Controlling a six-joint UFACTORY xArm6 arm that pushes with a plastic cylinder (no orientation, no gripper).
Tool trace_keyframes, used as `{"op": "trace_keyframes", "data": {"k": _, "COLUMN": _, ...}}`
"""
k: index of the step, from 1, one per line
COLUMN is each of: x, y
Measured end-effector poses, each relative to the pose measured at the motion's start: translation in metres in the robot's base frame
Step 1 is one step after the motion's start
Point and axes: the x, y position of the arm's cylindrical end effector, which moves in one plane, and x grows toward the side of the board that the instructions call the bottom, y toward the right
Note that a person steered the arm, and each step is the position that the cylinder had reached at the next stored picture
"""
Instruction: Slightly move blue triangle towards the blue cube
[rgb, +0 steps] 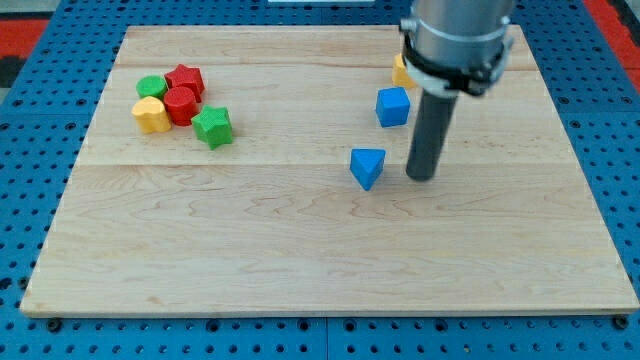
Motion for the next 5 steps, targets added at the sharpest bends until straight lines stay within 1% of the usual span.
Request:
{"op": "trace_keyframes", "data": {"k": 1, "x": 0.005, "y": -0.048}}
{"op": "trace_keyframes", "data": {"k": 2, "x": -0.020, "y": -0.099}}
{"op": "trace_keyframes", "data": {"k": 3, "x": -0.031, "y": -0.112}}
{"op": "trace_keyframes", "data": {"k": 4, "x": -0.044, "y": -0.099}}
{"op": "trace_keyframes", "data": {"k": 5, "x": -0.045, "y": -0.067}}
